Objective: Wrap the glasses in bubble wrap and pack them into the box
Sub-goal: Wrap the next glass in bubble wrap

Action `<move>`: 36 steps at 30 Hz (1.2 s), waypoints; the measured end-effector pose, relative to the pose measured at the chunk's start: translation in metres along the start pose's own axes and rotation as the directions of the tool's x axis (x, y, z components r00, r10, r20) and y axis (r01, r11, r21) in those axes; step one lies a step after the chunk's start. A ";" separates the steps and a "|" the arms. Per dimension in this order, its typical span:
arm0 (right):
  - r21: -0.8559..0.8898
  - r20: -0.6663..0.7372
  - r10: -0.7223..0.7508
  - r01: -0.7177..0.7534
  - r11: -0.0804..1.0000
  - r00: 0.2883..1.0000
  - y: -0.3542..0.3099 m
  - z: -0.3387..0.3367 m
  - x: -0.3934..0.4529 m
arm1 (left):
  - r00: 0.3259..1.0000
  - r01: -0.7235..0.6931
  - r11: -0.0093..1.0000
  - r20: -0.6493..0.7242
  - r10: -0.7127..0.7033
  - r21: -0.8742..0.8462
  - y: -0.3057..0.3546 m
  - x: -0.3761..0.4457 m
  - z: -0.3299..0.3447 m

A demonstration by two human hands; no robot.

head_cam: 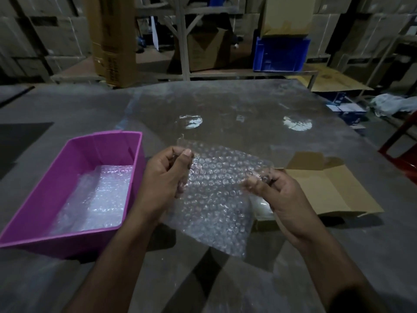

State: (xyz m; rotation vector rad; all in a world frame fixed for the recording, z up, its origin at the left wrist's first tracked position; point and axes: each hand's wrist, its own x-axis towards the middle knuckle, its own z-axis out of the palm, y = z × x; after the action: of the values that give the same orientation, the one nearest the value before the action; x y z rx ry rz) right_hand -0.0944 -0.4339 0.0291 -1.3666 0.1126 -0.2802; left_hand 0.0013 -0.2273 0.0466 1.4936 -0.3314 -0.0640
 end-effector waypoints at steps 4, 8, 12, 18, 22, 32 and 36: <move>0.146 -0.060 0.000 0.009 0.989 0.998 0.008 0.016 0.002 | 0.994 0.000 1.000 -0.107 0.000 0.002 -0.001 -0.008 -0.013; 0.180 -0.188 -0.003 0.038 0.983 0.982 0.022 0.028 0.007 | 0.984 -0.015 0.995 -0.177 0.033 0.102 -0.009 -0.014 -0.024; 0.113 -0.192 -0.050 0.073 0.991 0.980 0.031 0.026 0.010 | 0.992 -0.010 0.995 -0.120 0.023 0.103 -0.013 -0.020 -0.028; 0.056 -0.144 -0.031 0.039 0.998 0.989 0.032 0.018 0.009 | 1.000 -0.014 0.985 -0.009 0.015 0.170 -0.013 -0.020 -0.030; -0.024 -0.075 -0.026 0.025 0.999 0.997 0.028 0.015 0.006 | 0.999 0.012 0.985 0.037 -0.018 0.173 -0.014 -0.016 -0.035; -0.345 -0.117 -0.150 0.102 0.933 0.982 0.027 0.002 0.013 | 0.988 -0.135 0.894 0.126 0.089 0.428 -0.016 -0.002 -0.036; -0.247 -0.074 -0.080 0.060 0.967 0.994 0.025 -0.002 0.020 | 0.974 -0.105 0.922 0.225 0.020 0.372 -0.017 0.003 -0.033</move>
State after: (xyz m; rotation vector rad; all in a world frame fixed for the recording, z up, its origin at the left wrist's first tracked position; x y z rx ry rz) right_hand -0.0721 -0.4366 0.0061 -1.6061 0.1726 -0.3928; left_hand 0.0152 -0.1978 0.0287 1.8676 -0.5950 -0.1167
